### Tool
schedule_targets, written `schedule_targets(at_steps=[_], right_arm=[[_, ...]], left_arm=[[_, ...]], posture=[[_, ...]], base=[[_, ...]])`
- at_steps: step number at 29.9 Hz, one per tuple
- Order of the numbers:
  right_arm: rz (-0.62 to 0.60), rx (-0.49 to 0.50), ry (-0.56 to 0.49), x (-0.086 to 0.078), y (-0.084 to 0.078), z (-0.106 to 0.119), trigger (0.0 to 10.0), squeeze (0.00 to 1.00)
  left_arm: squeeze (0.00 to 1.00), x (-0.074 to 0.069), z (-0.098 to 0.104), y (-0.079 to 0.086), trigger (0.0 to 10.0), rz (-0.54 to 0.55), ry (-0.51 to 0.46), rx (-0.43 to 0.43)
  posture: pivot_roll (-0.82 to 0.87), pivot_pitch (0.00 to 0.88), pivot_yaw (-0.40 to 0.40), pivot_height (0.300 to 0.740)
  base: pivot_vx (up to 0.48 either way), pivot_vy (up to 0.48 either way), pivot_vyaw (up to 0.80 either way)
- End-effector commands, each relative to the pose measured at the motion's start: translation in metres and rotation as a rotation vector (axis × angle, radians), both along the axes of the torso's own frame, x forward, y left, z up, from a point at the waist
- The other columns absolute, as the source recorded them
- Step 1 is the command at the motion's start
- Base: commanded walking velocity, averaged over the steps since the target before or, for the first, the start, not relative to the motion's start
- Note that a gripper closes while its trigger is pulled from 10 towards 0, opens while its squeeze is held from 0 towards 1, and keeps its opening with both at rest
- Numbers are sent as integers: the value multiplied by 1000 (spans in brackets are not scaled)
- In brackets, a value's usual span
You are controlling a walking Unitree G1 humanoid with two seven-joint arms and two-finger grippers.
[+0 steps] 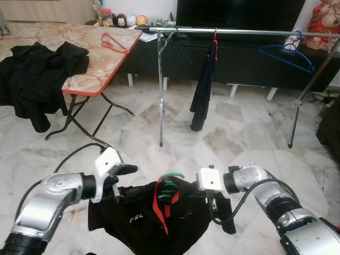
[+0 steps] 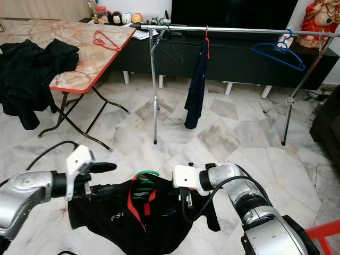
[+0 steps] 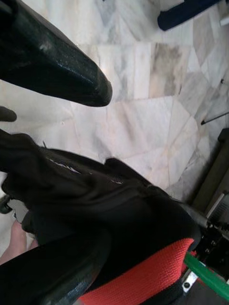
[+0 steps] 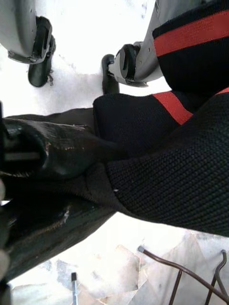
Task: Hang hanger
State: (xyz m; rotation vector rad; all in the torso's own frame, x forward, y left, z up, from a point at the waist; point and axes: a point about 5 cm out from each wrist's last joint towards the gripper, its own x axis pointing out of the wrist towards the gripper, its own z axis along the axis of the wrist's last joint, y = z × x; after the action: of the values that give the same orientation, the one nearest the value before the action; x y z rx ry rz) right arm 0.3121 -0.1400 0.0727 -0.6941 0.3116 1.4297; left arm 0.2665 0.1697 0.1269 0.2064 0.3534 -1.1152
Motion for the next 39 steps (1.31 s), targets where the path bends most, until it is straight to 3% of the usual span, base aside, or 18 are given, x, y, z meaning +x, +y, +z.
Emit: schedule_targets(at_steps=[1,15,20,21,22,30,39], right_arm=[[17,48,-55,7,5,14,0,0],[62,73,-78,10,11,25,0,0],[81,89,-85,11,14,30,0,0],[82,88,-87,11,14,30,0,0],[82,87,-87,10,14,30,0,0],[83,84,-76,9,13,27,0,0],[75,72,-64,8,12,23,0,0]], left_arm=[[0,2,-1,-5,10000,-16,-17,26],[0,5,-20,-11,10000,-2,-18,106],[0,14,-19,-14,10000,72,-69,90],[251,16,-18,-14,10000,93,-73,77],[1000,16,-17,-15,10000,87,-78,66],[1000,13,-12,-11,10000,56,-73,55],[1000,15,4,-4,10000,70,-79,-32]], posture=[[68,0,-29,740],[64,0,-30,740],[64,0,-33,740],[64,0,-33,740],[64,0,-33,740],[65,0,-34,740],[62,0,-36,740]], base=[[0,0,0],[0,0,0],[0,0,0],[0,0,0],[0,0,0],[0,0,0],[0,0,0]])
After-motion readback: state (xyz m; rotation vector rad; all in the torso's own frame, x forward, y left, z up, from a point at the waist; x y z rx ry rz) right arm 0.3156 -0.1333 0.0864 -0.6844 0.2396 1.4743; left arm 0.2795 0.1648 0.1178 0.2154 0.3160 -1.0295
